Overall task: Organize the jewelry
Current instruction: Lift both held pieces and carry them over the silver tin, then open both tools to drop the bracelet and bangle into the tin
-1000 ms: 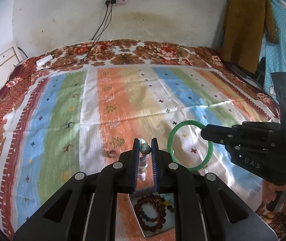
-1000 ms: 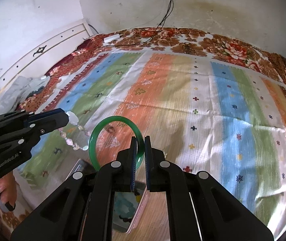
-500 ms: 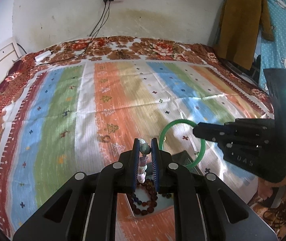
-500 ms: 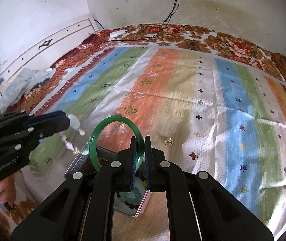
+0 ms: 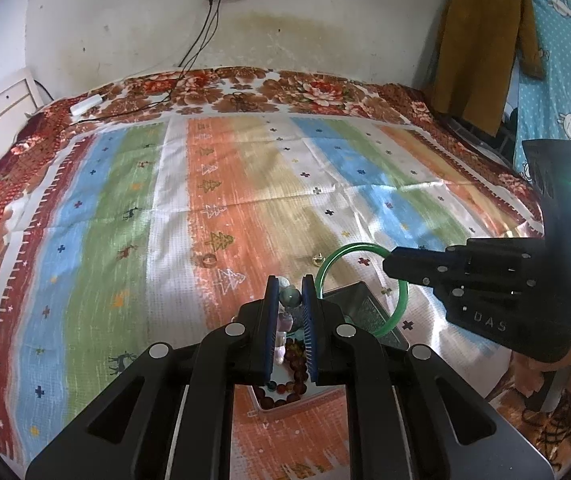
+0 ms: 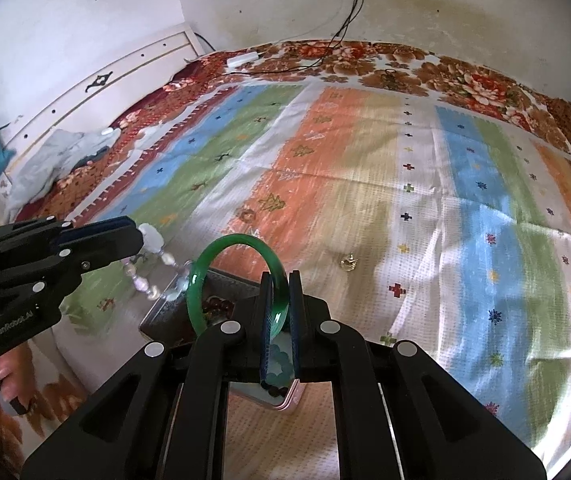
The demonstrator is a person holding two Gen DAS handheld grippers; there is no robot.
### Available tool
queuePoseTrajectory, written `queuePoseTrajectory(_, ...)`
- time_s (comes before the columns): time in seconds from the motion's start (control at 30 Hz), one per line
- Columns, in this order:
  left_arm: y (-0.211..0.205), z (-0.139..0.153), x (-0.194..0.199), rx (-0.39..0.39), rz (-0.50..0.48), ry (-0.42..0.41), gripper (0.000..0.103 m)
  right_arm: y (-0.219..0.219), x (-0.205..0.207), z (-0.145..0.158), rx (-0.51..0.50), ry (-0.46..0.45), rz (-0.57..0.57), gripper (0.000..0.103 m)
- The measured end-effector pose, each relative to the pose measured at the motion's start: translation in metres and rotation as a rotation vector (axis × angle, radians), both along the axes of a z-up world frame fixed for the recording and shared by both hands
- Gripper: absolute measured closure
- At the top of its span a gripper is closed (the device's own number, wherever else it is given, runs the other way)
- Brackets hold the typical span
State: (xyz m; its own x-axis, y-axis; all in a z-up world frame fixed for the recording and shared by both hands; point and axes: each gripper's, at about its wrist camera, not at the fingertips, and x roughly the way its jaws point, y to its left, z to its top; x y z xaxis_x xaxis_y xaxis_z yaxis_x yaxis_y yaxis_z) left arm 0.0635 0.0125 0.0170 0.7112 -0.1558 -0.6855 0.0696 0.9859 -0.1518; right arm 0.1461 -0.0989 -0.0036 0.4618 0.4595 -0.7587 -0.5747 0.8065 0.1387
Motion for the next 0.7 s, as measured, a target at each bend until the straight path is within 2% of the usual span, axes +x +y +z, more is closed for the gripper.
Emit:
queuePoseTrajectory(0.1, 0.002, 0.000, 0.000, 0.000, 0.006, -0.001, 0.091, 0.005, 0.000, -0.005, 0.000, 0.030, 0.042, 0.091)
queuePoseTrajectory(0.13, 0.004, 0.000, 0.001, -0.002, 0.011, 0.005, 0.084, 0.006, 0.000, -0.005, -0.001, 0.034, 0.042, 0.085)
queuePoseTrajectory(0.17, 0.004, 0.000, 0.002, -0.002, 0.017, 0.007, 0.074, 0.006, 0.000, -0.004, -0.002, 0.031, 0.039, 0.073)
queuePoseTrajectory(0.23, 0.007, 0.001, 0.004, 0.002, 0.031, 0.006, 0.066, 0.004, 0.001, -0.003, 0.000, 0.027, 0.035, 0.065)
queuePoseTrajectory(0.37, 0.019, -0.001, 0.008, -0.013, 0.076, 0.015, 0.057, -0.004, 0.008, -0.004, 0.000, 0.033, -0.002, 0.064)
queuePoseTrajectory(0.7, 0.038, -0.015, 0.024, -0.014, 0.130, 0.067, 0.053, -0.014, 0.027, -0.008, 0.008, 0.064, -0.044, 0.061)
